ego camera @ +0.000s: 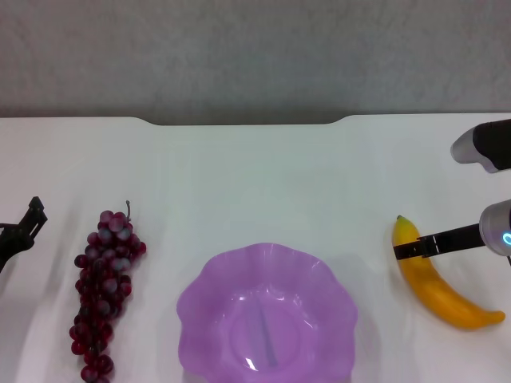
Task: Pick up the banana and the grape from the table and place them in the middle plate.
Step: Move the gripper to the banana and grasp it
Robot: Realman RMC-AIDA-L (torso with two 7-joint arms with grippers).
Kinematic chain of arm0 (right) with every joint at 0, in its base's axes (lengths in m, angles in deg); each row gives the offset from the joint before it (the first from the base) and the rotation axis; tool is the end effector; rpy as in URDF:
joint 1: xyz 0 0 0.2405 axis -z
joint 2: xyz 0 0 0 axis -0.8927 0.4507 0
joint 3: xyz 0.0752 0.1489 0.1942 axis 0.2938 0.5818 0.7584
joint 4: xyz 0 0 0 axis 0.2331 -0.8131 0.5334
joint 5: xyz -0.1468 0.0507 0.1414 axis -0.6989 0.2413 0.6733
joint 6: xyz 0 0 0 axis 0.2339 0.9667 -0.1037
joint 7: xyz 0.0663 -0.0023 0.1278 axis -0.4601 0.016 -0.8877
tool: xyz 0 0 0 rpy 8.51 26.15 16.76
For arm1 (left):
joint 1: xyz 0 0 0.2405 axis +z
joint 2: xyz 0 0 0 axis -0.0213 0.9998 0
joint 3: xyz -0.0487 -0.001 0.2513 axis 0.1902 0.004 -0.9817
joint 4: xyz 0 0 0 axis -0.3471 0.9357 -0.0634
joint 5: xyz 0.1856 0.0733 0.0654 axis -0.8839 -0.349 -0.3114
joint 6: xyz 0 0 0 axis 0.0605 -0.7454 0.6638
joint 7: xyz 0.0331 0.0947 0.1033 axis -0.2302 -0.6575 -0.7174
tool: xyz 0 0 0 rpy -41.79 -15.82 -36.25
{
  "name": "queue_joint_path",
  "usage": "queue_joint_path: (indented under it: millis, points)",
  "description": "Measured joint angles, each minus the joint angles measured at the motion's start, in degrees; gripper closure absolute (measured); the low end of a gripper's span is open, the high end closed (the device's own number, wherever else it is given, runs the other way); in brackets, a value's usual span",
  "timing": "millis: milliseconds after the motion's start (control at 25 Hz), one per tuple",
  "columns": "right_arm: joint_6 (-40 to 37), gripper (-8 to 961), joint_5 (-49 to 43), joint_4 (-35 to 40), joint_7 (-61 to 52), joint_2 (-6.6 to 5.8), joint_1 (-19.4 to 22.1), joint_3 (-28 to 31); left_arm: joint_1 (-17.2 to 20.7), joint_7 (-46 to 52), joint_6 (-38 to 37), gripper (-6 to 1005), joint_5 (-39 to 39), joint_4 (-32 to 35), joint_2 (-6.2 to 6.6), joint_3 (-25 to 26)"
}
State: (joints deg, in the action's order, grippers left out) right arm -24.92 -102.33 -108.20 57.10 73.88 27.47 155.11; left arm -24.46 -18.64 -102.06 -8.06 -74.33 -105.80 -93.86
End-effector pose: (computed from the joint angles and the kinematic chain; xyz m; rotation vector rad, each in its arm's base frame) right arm 0.2828 0.4051 -0.0178 -2.1506 1.2519 -0.1786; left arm -0.3820 0.3273 0.0011 -1.5159 -0.8726 -0.6014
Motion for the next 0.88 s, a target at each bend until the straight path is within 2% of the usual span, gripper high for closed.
queue_joint_path:
  millis: [320, 880]
  points:
    - [0.1, 64, -0.1, 1.5, 0.0, 0.14, -0.6, -1.0, -0.5, 0.0, 0.0, 221, -0.1, 0.1, -0.09, -0.3]
    - [-3.9, 64, 0.0, 8.9, 0.2, 0.19, -3.6, -3.0, -0.9, 0.0, 0.0, 223, -0.2, 0.1, -0.12, -0.3]
